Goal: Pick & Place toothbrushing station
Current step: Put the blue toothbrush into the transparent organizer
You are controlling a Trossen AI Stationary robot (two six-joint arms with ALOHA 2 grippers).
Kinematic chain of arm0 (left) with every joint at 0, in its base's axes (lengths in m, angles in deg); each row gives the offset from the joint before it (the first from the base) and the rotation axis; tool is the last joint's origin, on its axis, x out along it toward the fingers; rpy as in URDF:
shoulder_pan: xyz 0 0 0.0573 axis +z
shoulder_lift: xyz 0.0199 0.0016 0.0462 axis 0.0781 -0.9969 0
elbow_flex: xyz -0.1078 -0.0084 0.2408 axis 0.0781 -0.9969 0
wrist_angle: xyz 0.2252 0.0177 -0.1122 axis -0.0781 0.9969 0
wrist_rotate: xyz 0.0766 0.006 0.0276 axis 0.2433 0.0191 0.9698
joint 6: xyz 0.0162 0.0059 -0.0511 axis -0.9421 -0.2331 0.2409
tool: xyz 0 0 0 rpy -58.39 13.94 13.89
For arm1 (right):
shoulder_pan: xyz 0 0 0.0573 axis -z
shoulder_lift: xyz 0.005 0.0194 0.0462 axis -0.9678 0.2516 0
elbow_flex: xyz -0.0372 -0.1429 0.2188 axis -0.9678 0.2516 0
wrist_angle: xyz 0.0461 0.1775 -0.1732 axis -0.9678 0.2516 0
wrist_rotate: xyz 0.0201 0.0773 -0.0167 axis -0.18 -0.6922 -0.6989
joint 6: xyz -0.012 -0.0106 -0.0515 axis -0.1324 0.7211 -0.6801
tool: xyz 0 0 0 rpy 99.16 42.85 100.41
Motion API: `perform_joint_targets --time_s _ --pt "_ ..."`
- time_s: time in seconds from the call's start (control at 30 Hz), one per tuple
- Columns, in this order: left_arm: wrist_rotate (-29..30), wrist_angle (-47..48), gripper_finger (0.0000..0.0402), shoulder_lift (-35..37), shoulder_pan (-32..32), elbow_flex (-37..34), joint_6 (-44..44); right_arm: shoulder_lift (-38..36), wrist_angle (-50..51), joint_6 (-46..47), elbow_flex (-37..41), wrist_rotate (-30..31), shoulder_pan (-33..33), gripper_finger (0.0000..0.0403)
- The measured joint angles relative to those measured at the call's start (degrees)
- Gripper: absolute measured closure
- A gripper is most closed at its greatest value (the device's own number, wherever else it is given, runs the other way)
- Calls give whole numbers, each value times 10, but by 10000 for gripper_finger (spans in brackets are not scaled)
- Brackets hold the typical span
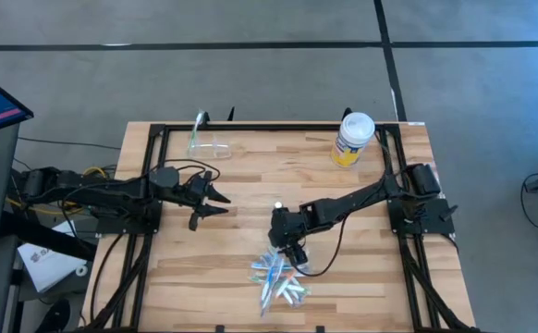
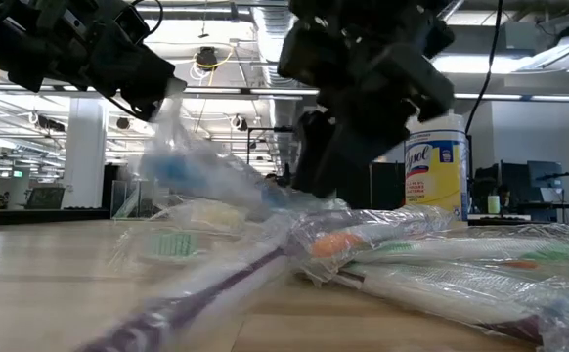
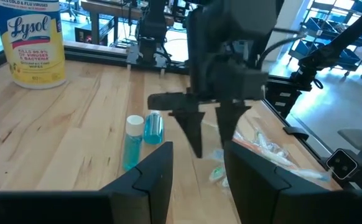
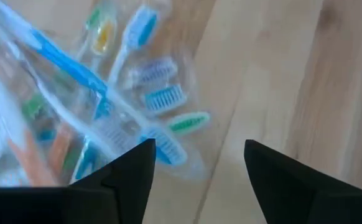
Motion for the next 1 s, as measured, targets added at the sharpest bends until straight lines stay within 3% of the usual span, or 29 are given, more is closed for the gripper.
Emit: perform_joint_targets --time_s 0.3,1.0 --pt "0 0 266 0 0 0 0 -4 3 -1 -2 -41 -1 204" --pt "0 0 266 0 0 0 -1 -3 48 4 -2 -47 -15 251"
